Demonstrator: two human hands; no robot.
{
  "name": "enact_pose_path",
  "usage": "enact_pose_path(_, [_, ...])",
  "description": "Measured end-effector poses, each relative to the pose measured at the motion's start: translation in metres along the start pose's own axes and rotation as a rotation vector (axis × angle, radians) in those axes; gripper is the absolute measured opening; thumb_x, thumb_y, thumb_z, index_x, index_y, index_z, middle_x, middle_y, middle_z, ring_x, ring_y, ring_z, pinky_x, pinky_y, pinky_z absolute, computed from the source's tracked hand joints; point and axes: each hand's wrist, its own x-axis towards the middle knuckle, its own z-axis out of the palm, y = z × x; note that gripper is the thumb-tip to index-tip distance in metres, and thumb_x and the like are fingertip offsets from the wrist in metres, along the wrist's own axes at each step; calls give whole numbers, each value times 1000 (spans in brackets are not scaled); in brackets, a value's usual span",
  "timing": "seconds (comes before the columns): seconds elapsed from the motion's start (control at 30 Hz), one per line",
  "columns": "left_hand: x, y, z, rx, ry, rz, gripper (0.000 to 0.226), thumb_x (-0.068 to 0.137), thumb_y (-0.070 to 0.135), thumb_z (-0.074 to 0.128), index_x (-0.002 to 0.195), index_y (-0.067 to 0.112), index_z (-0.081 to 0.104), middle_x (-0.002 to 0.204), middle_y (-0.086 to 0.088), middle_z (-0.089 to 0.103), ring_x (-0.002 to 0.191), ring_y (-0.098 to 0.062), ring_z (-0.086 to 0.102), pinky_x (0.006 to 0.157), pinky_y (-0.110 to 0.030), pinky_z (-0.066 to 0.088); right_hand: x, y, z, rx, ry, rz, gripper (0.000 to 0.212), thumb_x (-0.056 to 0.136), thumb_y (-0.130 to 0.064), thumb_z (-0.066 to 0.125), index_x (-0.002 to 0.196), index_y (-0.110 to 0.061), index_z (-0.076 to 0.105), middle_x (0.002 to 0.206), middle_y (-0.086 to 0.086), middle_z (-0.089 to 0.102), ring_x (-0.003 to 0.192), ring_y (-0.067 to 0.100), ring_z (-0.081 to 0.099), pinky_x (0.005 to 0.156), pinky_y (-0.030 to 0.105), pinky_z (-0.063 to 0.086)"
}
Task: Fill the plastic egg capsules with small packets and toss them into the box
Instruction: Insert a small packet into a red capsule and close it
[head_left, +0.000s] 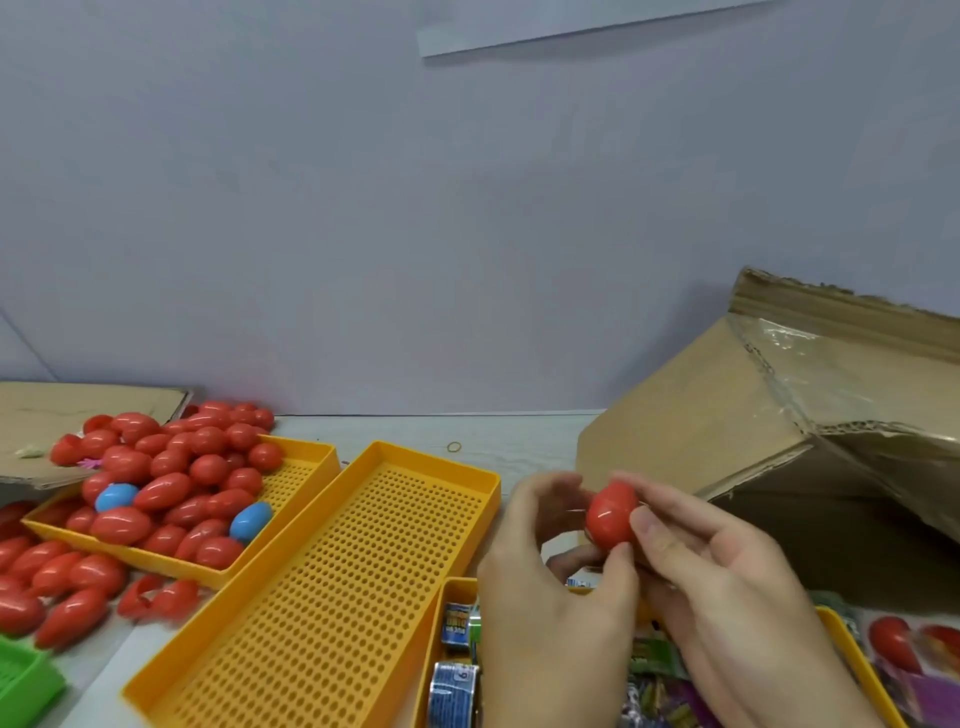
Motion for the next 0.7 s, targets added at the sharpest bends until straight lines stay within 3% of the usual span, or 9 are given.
enact_pose_path(0.13, [0, 4, -2, -83, 7, -45, 23, 77, -2, 76, 90, 16, 72, 93, -3, 74, 91, -5, 70, 68, -14, 55, 0, -3, 0, 107, -52, 35, 41, 69, -8, 60, 108, -10, 71, 102, 18, 75, 95, 28, 73, 66, 25, 59])
enact_pose_path(0.27, [-1, 4, -4, -56, -16, -33, 16, 78, 13, 79, 90, 24, 75, 95, 0, 74, 92, 1, 67, 66, -10, 53, -3, -5, 1, 126, -113, 47, 41, 74, -5, 57, 112, -11, 70, 106, 15, 75, 99, 30, 72, 70, 26, 59])
enact_pose_path(0.37, [-3, 2, -4, -18, -24, 39, 20, 77, 14, 80, 88, 29, 75, 95, 6, 73, 100, -6, 66, 72, -18, 57, -5, -7, 2, 151, -142, 61, 34, 84, 1, 52, 108, -8, 74, 108, 16, 74, 100, 27, 72, 70, 25, 59])
enact_pose_path(0.5, [-4, 0, -5, 94, -14, 147, 23, 76, 15, 81, 88, 34, 75, 92, 13, 73, 96, -9, 68, 77, -27, 58, -7, -9, 4, 120, -132, 38, 35, 74, -14, 61, 104, -19, 77, 110, 15, 73, 101, 26, 72, 69, 25, 58])
enact_pose_path(0.7, [-6, -1, -5, 264, 47, 310, 29, 73, 13, 84, 88, 35, 72, 88, 17, 69, 92, -6, 67, 74, -16, 54, -9, -8, 6, 81, -110, -23, 36, 70, -18, 65, 106, -15, 74, 101, 15, 75, 90, 26, 74, 66, 24, 58])
